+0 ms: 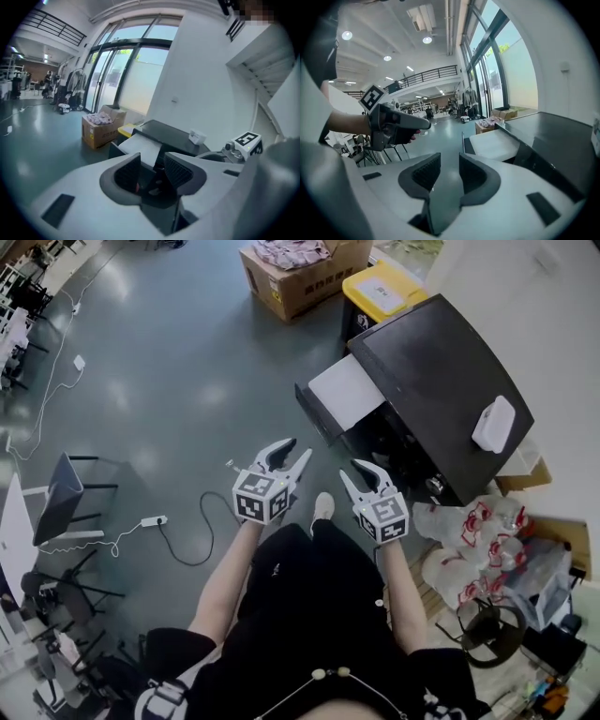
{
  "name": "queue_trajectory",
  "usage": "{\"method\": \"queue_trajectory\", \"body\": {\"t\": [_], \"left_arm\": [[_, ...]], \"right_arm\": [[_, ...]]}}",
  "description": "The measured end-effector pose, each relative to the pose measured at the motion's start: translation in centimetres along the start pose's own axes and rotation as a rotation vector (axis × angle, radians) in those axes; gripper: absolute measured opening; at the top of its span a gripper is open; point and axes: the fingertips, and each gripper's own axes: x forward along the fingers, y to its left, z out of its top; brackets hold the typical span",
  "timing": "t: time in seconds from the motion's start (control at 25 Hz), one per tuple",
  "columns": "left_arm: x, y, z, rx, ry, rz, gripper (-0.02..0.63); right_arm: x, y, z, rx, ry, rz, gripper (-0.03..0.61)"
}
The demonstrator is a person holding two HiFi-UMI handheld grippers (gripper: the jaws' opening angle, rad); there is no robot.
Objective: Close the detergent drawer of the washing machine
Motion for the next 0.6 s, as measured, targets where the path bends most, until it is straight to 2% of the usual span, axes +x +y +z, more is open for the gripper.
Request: {"method": "queue_trajectory", "body": {"t": [0.08,0.16,0.28,0.44,0.6], "left_arm": [[2.3,1.5,-0.9,-0.038,0.052,0.075,0.158],[4.7,2.4,-1.5,-0.074,0.089,0.112,0.158],[7.2,2.9,-2.2,-0.119,0.131,0.115,0.158],[9.2,3.8,-2.4,-0.139,0.168,0.117,0.158],[10.0,4.7,-2.7,-0.184,0.183,0.109,0.158]], "right_arm": [[2.3,-1.5,-0.8,0.019,0.038,0.015,0.130],[4.7,-2.8,-1.6,0.030,0.081,0.022,0.135],[7.8,-3.5,-3.0,0.016,0.162,0.040,0.144],[10.3,-3.6,-3.4,-0.028,0.228,0.053,0.153],[11.6,-3.8,-3.6,-0.129,0.275,0.038,0.094]]}}
